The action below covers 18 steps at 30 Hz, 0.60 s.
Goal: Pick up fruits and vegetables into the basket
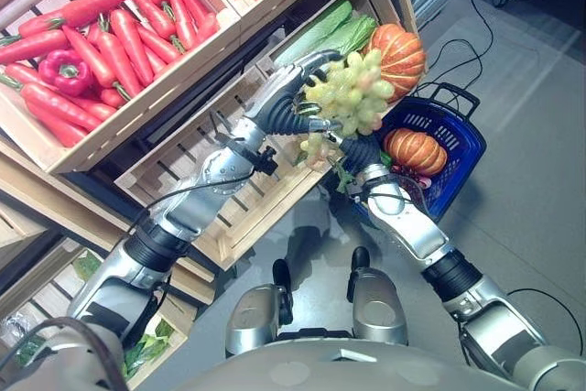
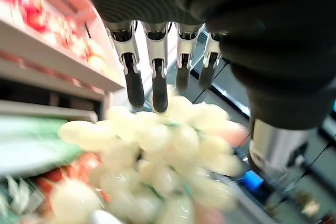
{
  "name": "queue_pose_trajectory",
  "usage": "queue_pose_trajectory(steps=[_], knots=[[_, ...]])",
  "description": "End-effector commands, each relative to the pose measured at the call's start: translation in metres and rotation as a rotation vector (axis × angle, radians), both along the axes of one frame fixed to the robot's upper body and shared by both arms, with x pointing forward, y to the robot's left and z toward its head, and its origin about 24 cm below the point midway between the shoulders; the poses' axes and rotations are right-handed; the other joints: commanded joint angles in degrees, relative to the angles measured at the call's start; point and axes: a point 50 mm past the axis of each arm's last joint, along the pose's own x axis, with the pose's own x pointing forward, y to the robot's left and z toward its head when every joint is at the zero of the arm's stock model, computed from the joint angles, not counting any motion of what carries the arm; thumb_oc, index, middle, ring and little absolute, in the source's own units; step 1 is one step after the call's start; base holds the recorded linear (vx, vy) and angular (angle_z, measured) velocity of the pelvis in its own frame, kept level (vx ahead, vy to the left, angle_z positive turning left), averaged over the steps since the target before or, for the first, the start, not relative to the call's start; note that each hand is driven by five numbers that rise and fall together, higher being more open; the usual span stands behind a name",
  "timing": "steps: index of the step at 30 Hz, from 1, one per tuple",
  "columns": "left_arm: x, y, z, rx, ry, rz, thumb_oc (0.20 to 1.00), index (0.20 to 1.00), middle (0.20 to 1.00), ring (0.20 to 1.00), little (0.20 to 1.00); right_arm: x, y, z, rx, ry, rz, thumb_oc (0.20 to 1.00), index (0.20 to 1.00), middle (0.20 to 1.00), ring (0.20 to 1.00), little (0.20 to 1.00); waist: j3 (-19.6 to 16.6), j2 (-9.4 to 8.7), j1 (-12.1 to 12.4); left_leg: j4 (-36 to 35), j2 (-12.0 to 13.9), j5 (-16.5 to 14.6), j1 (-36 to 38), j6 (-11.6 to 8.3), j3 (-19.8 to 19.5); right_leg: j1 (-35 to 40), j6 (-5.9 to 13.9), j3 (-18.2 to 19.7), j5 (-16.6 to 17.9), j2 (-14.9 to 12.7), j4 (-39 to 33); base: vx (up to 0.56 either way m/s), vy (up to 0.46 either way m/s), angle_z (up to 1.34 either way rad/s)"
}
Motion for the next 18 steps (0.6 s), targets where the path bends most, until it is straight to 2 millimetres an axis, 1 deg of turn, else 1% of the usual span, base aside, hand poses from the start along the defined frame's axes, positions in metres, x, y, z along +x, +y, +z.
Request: queue_pose_trajectory(steps=[1,3,4,9,10,11,13,16,18], knots=[[-0.013,-0.004,0.011,-0.255,0.086,-0.184,1.0,1.0,1.0,1.0,1.0,-0.001,0.004,0.036,0.087,-0.227,0.024,0.2,0.2,0.2,0.2,0.2,-1.25,-0.67,-0.39,4.18,1.12,-4.46,-1.71,0.1,-0.19,3.22,3.83,2.04,-2.52,-1.42,-0.84,-0.02,-0.049,-0.06],[-0.015,-0.006,0.005,-0.32,0.197,-0.269,1.0,1.0,1.0,1.0,1.0,-0.001,-0.004,0.035,0.094,-0.236,-0.008,0.2,0.2,0.2,0.2,0.2,-1.05,-0.68,-0.42,4.24,1.26,-4.33,-1.87,0.09,-0.31,3.1,3.59,1.85,-2.56,-1.24,-0.68,-0.03,-0.071,-0.06],[-0.017,-0.006,0.003,-0.356,0.222,-0.286,1.0,1.0,1.0,1.0,1.0,-0.001,-0.008,0.034,0.093,-0.239,-0.026,0.2,0.2,0.2,0.2,0.2,-0.94,-0.71,-0.45,4.36,1.35,-4.3,-2.05,0.1,-0.35,3.01,3.44,1.77,-2.58,-1.17,-0.61,-0.03,-0.078,-0.02],[-0.021,-0.002,0.0,-0.457,0.27,-0.318,1.0,1.0,1.0,1.0,1.0,-0.002,-0.028,0.033,0.077,-0.258,-0.087,0.2,0.2,0.2,0.2,0.2,0.2,-0.84,-0.8,4.78,1.58,-4.03,-2.95,0.13,-0.41,2.26,2.86,1.54,-2.49,-0.77,-0.27,-0.06,-0.068,0.01],[-0.021,0.004,0.0,-0.503,0.25,-0.285,1.0,1.0,1.0,1.0,1.0,-0.003,-0.038,0.03,0.065,-0.258,-0.122,0.2,0.2,0.2,0.2,0.2,0.74,-0.88,-0.87,5.01,1.66,-3.91,-3.44,0.16,-0.37,1.86,2.56,1.45,-2.52,-0.65,-0.03,-0.06,-0.067,0.02],[-0.021,0.004,0.0,-0.505,0.247,-0.282,1.0,1.0,1.0,1.0,1.0,-0.003,-0.039,0.03,0.064,-0.258,-0.124,0.2,0.2,0.2,0.2,0.2,0.77,-0.86,-0.88,5.06,1.68,-3.91,-3.5,0.15,-0.38,1.8,2.54,1.42,-2.54,-0.64,0.02,-0.06,-0.081,0.08],[-0.022,0.015,-0.001,-0.559,0.22,-0.245,1.0,1.0,1.0,1.0,1.0,-0.005,-0.055,0.025,0.075,-0.244,-0.177,0.2,0.2,0.2,0.2,0.2,1.68,-0.86,-0.9,5.49,1.87,-3.62,-4.34,0.18,-0.43,0.93,2.14,1.26,-2.54,-0.49,0.78,-0.05,-0.075,0.05],[-0.024,0.026,-0.004,-0.628,0.23,-0.25,1.0,1.0,1.0,1.0,1.0,-0.009,-0.07,0.021,0.097,-0.242,-0.235,0.2,0.2,0.2,0.2,0.2,2.96,-0.77,-0.9,6.2,2.06,-3.22,-6.03,0.13,-0.6,-0.76,1.7,1.12,-2.64,-0.29,1.95,-0.09,-0.08,0.01],[-0.024,0.029,-0.007,-0.662,0.255,-0.264,1.0,1.0,1.0,1.0,1.0,-0.01,-0.079,0.021,0.112,-0.251,-0.265,0.2,0.2,0.2,0.2,0.2,3.98,-0.62,-0.97,6.66,2.14,-2.98,-7.36,0.11,-0.66,-2.19,1.34,0.96,-2.72,-0.12,2.78,-0.14,-0.077,0.02]])
